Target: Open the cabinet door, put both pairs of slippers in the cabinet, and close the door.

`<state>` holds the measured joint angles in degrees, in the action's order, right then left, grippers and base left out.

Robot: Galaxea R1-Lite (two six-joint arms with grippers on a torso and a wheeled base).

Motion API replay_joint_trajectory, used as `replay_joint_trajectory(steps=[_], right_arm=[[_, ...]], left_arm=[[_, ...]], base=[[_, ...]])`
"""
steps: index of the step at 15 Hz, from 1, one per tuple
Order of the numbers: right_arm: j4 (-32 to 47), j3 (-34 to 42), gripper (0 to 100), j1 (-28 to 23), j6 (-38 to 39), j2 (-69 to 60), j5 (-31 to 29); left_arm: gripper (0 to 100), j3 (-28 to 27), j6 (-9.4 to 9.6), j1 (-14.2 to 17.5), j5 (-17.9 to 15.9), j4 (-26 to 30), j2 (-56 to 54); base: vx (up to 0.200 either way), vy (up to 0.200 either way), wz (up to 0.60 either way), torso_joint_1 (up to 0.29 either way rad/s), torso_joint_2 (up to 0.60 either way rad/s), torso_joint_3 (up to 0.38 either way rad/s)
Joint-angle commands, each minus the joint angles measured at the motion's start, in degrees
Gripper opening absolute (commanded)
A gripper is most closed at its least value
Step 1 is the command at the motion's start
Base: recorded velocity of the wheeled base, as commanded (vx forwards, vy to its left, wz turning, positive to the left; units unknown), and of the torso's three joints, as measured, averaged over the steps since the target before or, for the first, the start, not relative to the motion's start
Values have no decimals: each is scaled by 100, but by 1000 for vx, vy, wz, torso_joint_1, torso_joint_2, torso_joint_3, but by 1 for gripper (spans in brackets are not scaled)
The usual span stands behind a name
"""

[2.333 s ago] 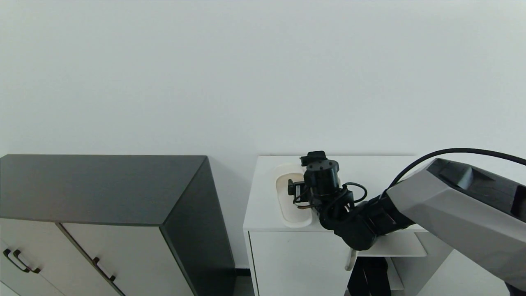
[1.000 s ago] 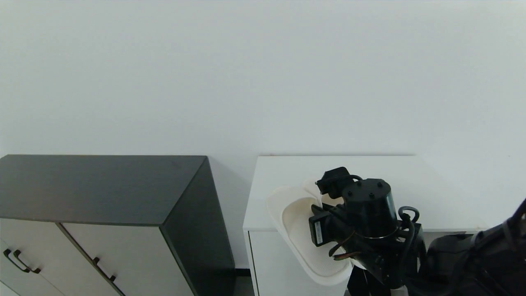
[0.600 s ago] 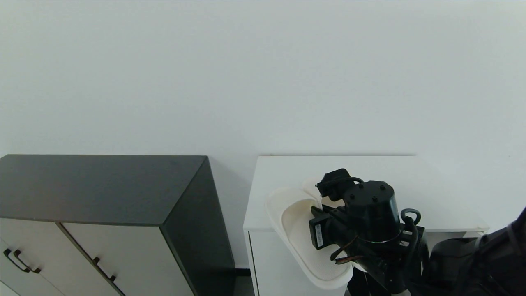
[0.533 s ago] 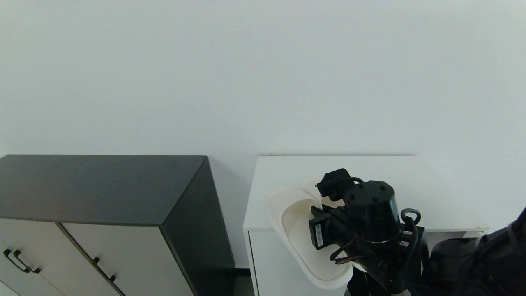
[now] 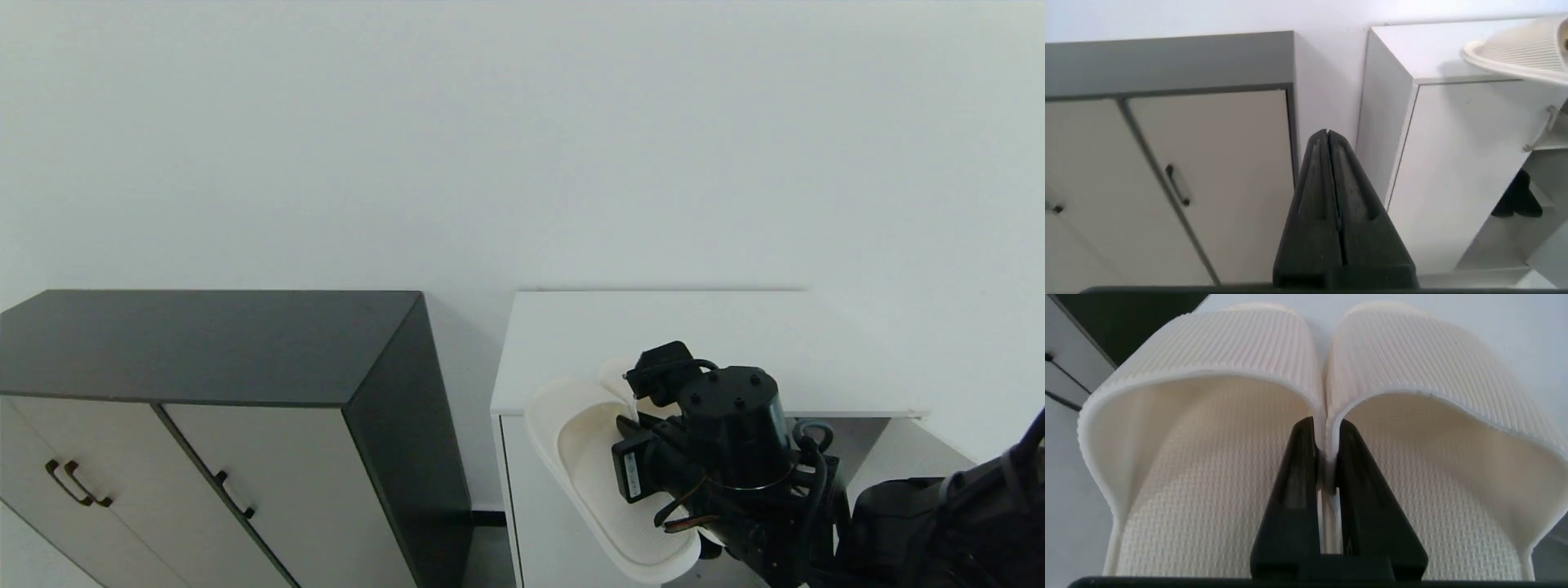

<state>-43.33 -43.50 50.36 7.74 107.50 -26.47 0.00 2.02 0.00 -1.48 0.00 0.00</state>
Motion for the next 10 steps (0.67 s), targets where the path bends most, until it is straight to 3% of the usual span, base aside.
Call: replay_joint_trajectory(steps=[1, 7, 10], right_arm=[[0, -1, 0, 9, -1, 96, 1], [-132, 52, 0, 53, -1, 184, -8], [-238, 140, 0, 62, -18, 184, -17]], left_arm=[[0, 0, 0, 0, -2, 0, 9], [0, 0, 0, 0, -2, 0, 9], [0, 0, 0, 0, -2, 0, 9]], base=[[-200, 0, 0, 7, -2, 2], [-200, 0, 0, 0, 1, 5], [0, 0, 0, 0, 0, 0]])
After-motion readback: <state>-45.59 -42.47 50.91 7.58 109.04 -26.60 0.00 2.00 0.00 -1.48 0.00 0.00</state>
